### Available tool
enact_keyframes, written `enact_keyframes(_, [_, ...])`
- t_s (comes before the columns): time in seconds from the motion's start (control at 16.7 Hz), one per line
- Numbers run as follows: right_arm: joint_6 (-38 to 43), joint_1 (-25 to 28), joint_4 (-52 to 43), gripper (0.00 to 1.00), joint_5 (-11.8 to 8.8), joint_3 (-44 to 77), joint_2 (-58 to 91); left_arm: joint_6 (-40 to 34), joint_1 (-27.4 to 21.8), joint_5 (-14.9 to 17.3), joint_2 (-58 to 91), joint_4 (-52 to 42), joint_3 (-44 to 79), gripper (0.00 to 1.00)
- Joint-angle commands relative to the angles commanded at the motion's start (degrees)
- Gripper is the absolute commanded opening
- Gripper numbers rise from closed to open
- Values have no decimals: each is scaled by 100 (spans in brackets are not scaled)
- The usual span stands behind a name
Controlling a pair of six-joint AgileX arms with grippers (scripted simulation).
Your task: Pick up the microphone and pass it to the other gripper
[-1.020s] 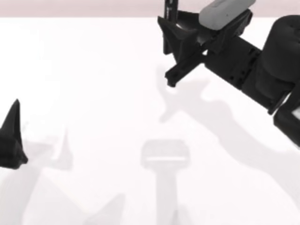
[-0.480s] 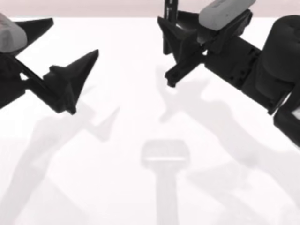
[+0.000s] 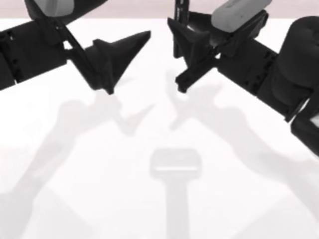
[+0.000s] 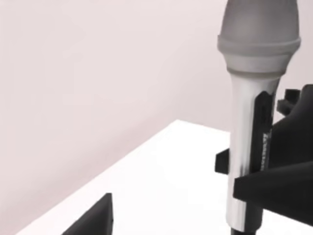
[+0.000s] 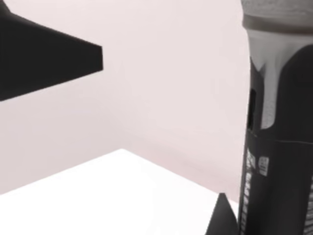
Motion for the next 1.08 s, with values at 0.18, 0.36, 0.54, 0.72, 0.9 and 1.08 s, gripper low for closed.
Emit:
enact_keyframes(0.18, [0,0,0,0,0,0,0,0,0,0,0,0,0,100])
enact_keyframes(0.36, [0,0,0,0,0,0,0,-5,-38,-57,73,17,62,100])
enact_keyframes(0.54, [0,0,0,0,0,0,0,-13,-349,-336,638,167,498,100])
enact_keyframes(0.72, [0,0,0,0,0,0,0,-25,-753,-734,1394,354,1053,100])
enact_keyframes(0.9, [0,0,0,0,0,0,0,-36,-1064,-1035,1896,481,1445,100])
enact_keyframes(1.08, [0,0,0,0,0,0,0,-39,-1108,-1077,1956,497,1497,100])
